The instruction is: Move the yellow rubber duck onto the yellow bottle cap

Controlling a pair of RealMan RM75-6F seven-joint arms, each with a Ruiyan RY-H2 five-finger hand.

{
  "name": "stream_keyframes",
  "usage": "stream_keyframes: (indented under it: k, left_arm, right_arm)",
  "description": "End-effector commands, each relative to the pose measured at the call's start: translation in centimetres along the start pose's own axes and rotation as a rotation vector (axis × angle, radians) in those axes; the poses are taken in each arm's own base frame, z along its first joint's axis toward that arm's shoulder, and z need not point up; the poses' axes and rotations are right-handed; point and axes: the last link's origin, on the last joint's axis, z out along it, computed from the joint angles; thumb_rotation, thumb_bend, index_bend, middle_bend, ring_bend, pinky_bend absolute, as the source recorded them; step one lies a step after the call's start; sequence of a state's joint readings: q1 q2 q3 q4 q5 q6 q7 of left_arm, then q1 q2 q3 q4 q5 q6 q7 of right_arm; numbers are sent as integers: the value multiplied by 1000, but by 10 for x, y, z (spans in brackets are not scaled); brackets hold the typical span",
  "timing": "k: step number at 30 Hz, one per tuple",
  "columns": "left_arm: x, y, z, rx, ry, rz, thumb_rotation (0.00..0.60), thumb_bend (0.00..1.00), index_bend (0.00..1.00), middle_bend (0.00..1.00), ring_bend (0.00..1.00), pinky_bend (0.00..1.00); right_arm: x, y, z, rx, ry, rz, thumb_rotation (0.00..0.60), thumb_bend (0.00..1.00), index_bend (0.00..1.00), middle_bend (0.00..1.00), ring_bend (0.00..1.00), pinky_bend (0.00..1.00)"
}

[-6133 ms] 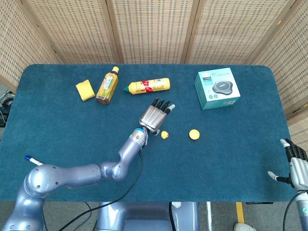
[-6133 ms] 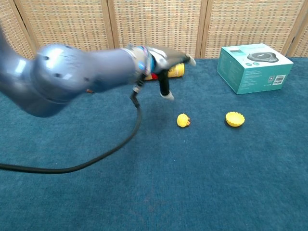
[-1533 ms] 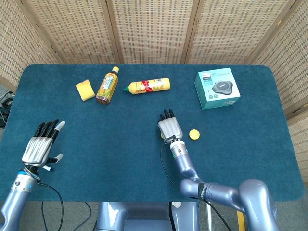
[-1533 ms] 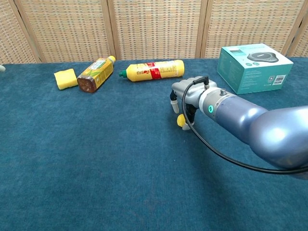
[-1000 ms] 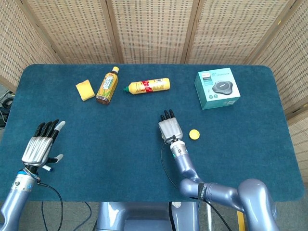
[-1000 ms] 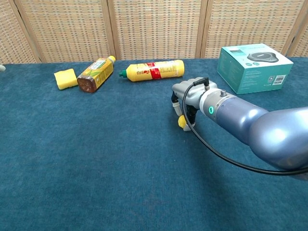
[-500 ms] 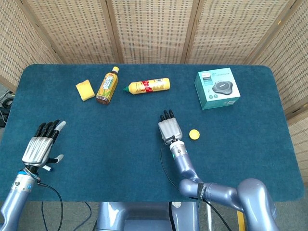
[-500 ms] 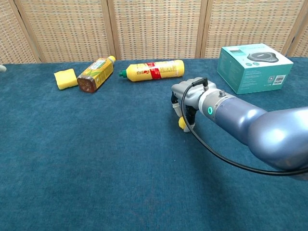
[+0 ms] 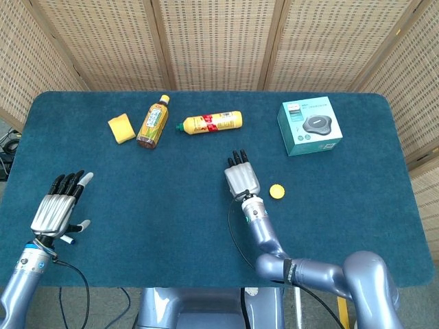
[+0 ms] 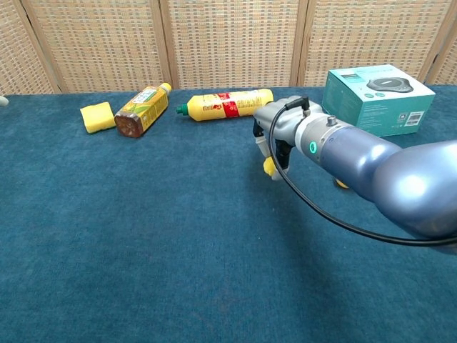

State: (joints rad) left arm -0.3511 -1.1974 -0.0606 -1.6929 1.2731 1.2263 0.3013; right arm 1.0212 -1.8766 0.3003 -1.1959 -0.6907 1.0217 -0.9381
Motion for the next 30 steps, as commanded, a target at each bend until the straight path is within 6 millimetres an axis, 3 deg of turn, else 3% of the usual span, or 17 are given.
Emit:
stream_keyframes:
  k: [1,9,30]
  left_arm:
    - [0,0,0,1,0,-1,600,197,0,0,0,0]
    - [1,1,-1,-6,5,1,600,197,0,0,0,0]
    - [7,4,-10,-20,31,1,600,198,0,0,0,0]
  right_arm:
    - [3,6,-1,-12,6,-7,600,106,581,190,18,21]
    - [8,27,-6,-60,9,-37,600,104,581,190,18,21]
    - [-7,76,-37,-143,-42,-56,600,104,582,190,17,21]
